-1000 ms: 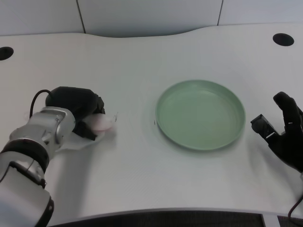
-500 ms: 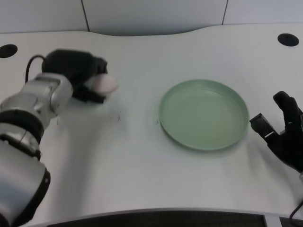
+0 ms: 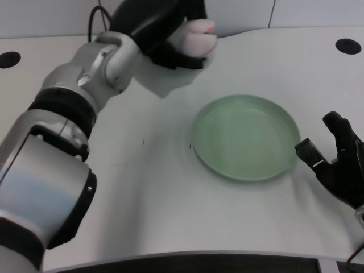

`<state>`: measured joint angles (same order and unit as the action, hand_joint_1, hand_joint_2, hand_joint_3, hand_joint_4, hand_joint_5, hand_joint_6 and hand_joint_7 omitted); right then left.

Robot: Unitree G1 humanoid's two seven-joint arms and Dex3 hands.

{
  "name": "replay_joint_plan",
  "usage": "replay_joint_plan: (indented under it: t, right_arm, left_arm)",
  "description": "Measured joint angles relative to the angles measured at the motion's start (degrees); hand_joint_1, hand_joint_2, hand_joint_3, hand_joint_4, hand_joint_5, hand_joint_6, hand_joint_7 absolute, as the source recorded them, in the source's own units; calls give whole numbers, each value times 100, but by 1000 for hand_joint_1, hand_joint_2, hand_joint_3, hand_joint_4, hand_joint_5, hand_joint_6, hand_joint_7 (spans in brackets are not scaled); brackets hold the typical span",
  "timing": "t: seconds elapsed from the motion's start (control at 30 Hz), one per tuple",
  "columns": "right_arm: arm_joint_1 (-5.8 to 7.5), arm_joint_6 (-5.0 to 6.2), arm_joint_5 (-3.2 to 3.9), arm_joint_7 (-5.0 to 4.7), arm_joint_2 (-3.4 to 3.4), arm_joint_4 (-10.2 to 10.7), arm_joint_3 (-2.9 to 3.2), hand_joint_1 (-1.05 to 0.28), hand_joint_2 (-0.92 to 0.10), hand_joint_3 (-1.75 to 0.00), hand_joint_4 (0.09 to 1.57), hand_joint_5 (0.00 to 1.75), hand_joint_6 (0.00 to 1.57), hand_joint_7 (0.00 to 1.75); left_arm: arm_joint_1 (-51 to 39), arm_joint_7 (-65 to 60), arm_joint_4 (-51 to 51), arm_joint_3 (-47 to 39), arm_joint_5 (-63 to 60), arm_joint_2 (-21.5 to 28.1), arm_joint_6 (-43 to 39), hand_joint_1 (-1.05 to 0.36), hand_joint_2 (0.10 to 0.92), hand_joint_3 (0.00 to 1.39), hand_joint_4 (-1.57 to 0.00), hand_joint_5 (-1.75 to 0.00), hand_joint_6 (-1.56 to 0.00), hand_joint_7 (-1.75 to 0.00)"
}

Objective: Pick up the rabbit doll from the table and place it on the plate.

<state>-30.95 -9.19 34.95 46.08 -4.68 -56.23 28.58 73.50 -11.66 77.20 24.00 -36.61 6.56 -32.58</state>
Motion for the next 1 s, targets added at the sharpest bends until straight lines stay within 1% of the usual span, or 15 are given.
replay_joint_plan:
  t: [0.03, 0.1, 0.27, 0.5, 0.53, 0.57, 0.6, 0.63, 0.67, 0.7, 0.73, 0.77, 0.8, 0.83, 1.0]
  right_arm:
    - [2, 8, 0, 22, -1, 0, 1, -514, -907, -358, 735, 1746, 548, 1746]
    - [3, 20, -1, 25, 0, -1, -1, -506, -888, -336, 773, 1746, 586, 1746]
    - [3, 11, 1, 17, 47, 0, -6, -519, -887, -348, 786, 1746, 549, 1741]
    - [2, -30, 57, -28, 60, 9, 37, -499, -888, -374, 782, 1746, 554, 1746]
    - [3, -33, 65, -29, 65, 10, 37, -500, -888, -378, 782, 1746, 553, 1746]
    - [3, -34, 74, -31, 73, 11, 46, -505, -890, -382, 780, 1746, 549, 1746]
    - [3, -34, 93, -31, 82, 20, 62, -507, -890, -384, 779, 1746, 548, 1746]
    - [3, -34, 108, -31, 87, 30, 82, -507, -884, -386, 780, 1746, 562, 1746]
    - [3, -34, 131, -31, 88, 40, 110, -506, -880, -387, 781, 1746, 568, 1746]
    - [3, -34, 150, -31, 88, 50, 140, -505, -877, -387, 782, 1746, 571, 1746]
    - [3, -34, 163, -31, 87, 55, 162, -504, -876, -388, 783, 1746, 576, 1746]
    - [3, -34, 189, -31, 86, 56, 178, -503, -876, -389, 785, 1746, 578, 1746]
    - [3, -34, 198, -32, 86, 57, 183, -506, -881, -390, 785, 1746, 581, 1746]
    - [3, -33, 198, -32, 88, 59, 182, -510, -887, -391, 785, 1746, 583, 1746]
    - [3, -6, 198, -34, 88, 59, 182, -516, -903, -384, 784, 1746, 587, 1746]
  left_arm:
    - [-4, 68, 1, -60, 101, -129, -23, -579, 921, 238, -756, -1746, -535, -1745]
    - [-51, 232, 4, -244, 338, -449, -20, -609, 921, 259, -780, -1746, -561, -1746]
    - [-247, 463, 52, -449, 568, -1056, 167, -638, 921, 303, -794, -1746, -573, -1746]
    - [-467, 515, 102, -417, 550, -1249, 453, -643, 921, 350, -789, -1746, -562, -1746]
    - [-490, 515, 107, -412, 550, -1251, 460, -652, 921, 410, -732, -1720, -531, -1698]
    - [-511, 549, 109, -396, 540, -1255, 525, -670, 921, 543, -607, -1681, -498, -1547]
    - [-530, 661, 121, -354, 503, -1262, 672, -731, 921, 650, -433, -1419, -414, -1200]
    - [-561, 844, 144, -291, 458, -1266, 848, -819, 921, 736, -227, -1060, -333, -735]
    - [-617, 1049, 172, -229, 395, -1269, 1017, -862, 921, 770, -146, -873, -307, -493]
    - [-703, 1237, 187, -195, 358, -1269, 1150, -883, 921, 786, -107, -773, -297, -362]
    - [-776, 1384, 201, -191, 356, -1268, 1234, -950, 921, 812, -43, -494, -194, -218]
    - [-822, 1522, 214, -193, 358, -1265, 1298, -971, 921, 821, -22, -393, -160, -167]
    - [-831, 1641, 219, -234, 391, -1261, 1339, -1009, 921, 861, -11, -201, -81, -85]
    - [-831, 1812, 217, -348, 498, -1249, 1360, -1032, 921, 908, -4, -82, -33, -34]
    - [-839, 2343, 160, -1040, 1240, -1213, 1338, -1048, 921, 949, 1, -1, 0, 0]
